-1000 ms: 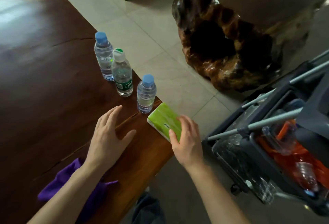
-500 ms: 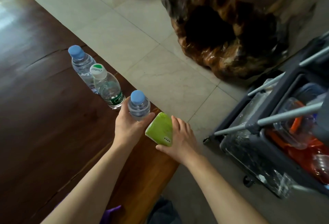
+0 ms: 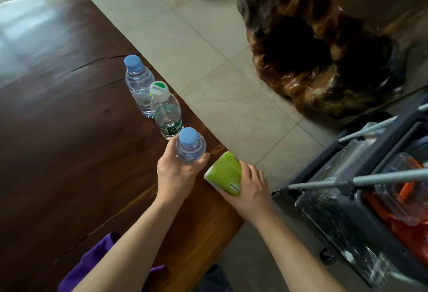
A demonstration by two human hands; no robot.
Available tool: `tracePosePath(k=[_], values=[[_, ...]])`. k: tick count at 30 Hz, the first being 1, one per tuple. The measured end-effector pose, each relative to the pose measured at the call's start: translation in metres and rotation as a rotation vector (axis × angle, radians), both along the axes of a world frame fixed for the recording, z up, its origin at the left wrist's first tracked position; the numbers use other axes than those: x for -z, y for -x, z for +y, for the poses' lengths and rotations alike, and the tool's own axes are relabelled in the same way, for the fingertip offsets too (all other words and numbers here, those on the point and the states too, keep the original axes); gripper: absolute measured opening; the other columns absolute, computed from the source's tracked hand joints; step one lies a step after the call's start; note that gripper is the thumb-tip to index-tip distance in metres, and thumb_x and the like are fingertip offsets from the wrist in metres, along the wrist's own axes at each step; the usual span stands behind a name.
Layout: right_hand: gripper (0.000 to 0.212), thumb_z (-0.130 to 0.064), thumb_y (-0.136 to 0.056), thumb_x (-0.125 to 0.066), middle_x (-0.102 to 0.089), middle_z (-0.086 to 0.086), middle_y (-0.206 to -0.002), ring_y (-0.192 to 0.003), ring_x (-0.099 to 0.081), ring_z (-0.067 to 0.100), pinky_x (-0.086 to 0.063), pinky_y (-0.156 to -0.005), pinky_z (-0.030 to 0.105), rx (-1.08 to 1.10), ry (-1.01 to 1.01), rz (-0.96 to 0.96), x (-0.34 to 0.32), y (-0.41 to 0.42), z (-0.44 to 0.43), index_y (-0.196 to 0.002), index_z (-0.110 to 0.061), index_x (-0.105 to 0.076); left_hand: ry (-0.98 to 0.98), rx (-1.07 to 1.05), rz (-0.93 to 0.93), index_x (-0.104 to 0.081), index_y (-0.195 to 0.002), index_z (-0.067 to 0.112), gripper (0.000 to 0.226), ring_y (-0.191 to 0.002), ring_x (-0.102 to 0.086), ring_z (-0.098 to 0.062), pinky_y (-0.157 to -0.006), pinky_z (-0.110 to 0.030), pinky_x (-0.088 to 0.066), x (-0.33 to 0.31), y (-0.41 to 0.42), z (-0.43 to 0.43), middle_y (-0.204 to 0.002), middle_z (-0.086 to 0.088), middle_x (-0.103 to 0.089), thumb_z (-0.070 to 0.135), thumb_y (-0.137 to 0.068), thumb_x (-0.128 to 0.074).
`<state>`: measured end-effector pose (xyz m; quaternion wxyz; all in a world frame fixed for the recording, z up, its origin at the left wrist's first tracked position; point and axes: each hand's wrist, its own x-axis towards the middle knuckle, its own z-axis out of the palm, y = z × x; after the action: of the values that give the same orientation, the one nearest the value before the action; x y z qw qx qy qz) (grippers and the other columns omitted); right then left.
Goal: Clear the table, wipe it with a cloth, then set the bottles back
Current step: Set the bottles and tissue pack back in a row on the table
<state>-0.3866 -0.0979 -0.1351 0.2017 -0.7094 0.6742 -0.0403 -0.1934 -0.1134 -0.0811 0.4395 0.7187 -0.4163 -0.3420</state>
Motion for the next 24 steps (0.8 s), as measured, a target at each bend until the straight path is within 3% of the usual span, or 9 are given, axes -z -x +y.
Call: tracePosePath(k=[3, 5, 12, 18, 24], values=[[0.098, -0.078, -0.073, -0.06, -0.055, 0.007, -0.133, -0.118, -0.052, 0.025, -0.046, -0.096, 0.039, -0.006, 0.021, 0.032, -0.003, -0.002, 0.001, -0.144, -0.013, -0.041, 0.019, -0.033, 0.012, -0.064, -0.112, 0.02, 0.054, -0.087, -0.067, 0.001, -0.077, -0.015, -0.052, -0.008, -0.012, 0.016, -0.096, 0.011, -0.073, 0.028, -0.066, -0.091], [0.099, -0.075, -0.073, -0.065, -0.054, 0.008, -0.134, -0.119, -0.051, 0.026, -0.045, -0.097, 0.039, -0.001, 0.004, 0.051, -0.006, -0.004, 0.002, -0.145, -0.013, -0.04, 0.023, -0.071, 0.008, -0.063, -0.111, 0.02, 0.053, -0.085, -0.067, 0.003, -0.074, -0.012, -0.05, -0.013, -0.022, 0.03, -0.095, 0.013, -0.072, 0.029, -0.066, -0.09], [0.09, -0.057, -0.068, -0.082, -0.061, 0.015, -0.126, -0.113, -0.056, 0.036, -0.047, -0.092, 0.043, 0.043, 0.017, 0.049, -0.02, -0.015, 0.007, -0.138, -0.01, -0.05, 0.011, -0.243, -0.021, -0.062, -0.109, 0.027, 0.053, -0.087, -0.069, -0.004, -0.082, -0.033, -0.057, -0.031, -0.065, 0.079, -0.094, 0.011, -0.073, 0.036, -0.065, -0.09], [0.097, -0.052, -0.068, -0.084, -0.057, 0.015, -0.133, -0.118, -0.054, 0.035, -0.046, -0.097, 0.044, -0.082, 0.049, -0.056, -0.046, -0.037, 0.015, -0.145, -0.011, -0.041, 0.079, -0.36, -0.089, -0.061, -0.101, 0.03, 0.047, -0.082, -0.067, 0.002, -0.073, -0.018, -0.053, -0.053, -0.103, 0.127, -0.089, 0.023, -0.07, 0.039, -0.066, -0.091], [0.093, -0.053, -0.072, -0.081, -0.059, 0.01, -0.128, -0.113, -0.056, 0.028, -0.049, -0.087, 0.038, -0.244, 0.135, -0.157, -0.08, -0.083, 0.027, -0.145, -0.015, -0.038, 0.094, -0.484, -0.15, -0.062, -0.099, 0.024, 0.046, -0.079, -0.068, -0.005, -0.073, -0.029, -0.055, -0.068, -0.138, 0.174, -0.084, 0.013, -0.071, 0.039, -0.065, -0.091]])
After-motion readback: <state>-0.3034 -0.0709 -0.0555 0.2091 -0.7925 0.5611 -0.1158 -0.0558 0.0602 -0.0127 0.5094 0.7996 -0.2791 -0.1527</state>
